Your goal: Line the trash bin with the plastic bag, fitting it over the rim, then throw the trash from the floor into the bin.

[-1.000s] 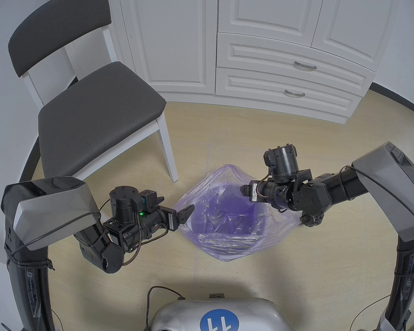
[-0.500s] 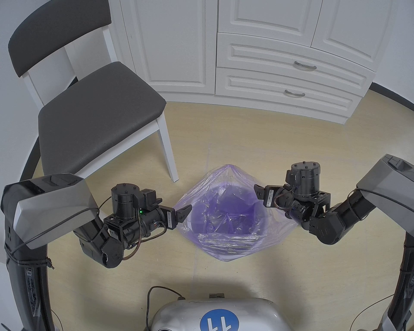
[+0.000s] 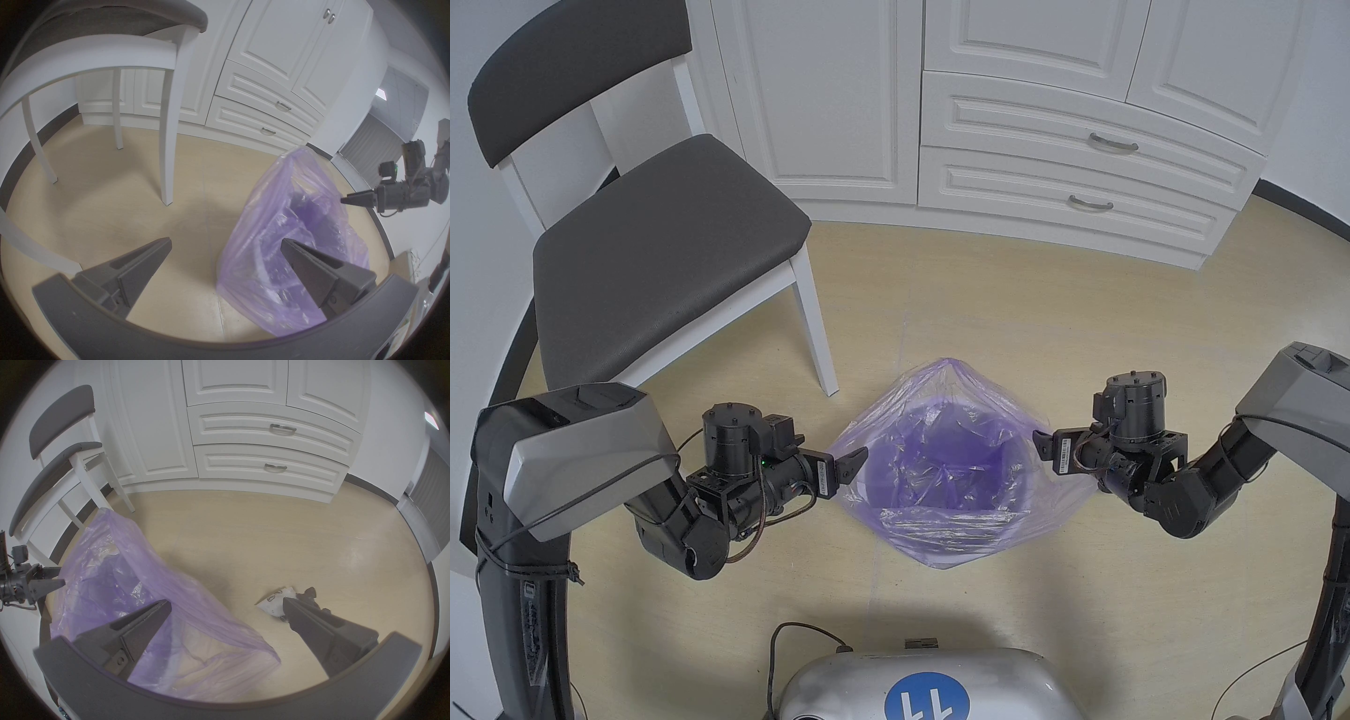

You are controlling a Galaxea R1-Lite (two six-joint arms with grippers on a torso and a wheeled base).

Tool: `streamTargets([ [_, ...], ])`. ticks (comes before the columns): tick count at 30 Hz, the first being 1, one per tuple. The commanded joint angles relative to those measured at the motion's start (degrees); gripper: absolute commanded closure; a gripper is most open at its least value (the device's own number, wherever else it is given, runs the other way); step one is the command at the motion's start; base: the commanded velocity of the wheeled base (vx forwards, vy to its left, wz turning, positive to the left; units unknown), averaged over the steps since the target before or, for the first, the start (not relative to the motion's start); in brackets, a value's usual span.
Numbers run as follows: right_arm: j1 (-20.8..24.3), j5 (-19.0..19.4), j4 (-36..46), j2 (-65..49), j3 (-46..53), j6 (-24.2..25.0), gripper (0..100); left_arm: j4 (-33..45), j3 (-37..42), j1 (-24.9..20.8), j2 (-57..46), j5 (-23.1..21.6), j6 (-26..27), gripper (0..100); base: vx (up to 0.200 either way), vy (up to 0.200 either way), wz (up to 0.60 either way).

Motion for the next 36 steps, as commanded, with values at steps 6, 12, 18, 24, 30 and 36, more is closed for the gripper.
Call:
streamTargets([
  [6,-1.2,0.1,-0.4,4.1,-2.9,0.3,0,0.1,-4.8,0.4,3.9,2.9,-2.1,0,0.0,0.0,0.0],
  [12,-1.8,-0.2,-2.8,6.5,-5.3,0.7,0,0.1,-6.6,0.6,4.5,3.9,-3.4,0,0.0,0.0,0.0],
  [18,-2.6,-0.6,-8.2,9.5,-7.9,0.7,0,0.1,-9.1,0.7,5.8,6.1,-3.9,0,0.0,0.0,0.0],
  [24,-3.2,-0.5,-10.3,11.2,-9.6,0.8,0,0.4,-11.4,0.6,6.7,8.0,-5.0,0,0.0,0.0,0.0],
  [30,-3.7,-0.5,-10.7,13.0,-11.0,0.9,0,1.4,-11.9,0.6,7.0,8.1,-5.2,0,0.0,0.0,0.0],
  [36,-4.5,-0.5,-10.7,14.6,-12.7,1.0,0,1.4,-13.2,0.8,8.7,8.4,-5.2,0,0.0,0.0,0.0],
])
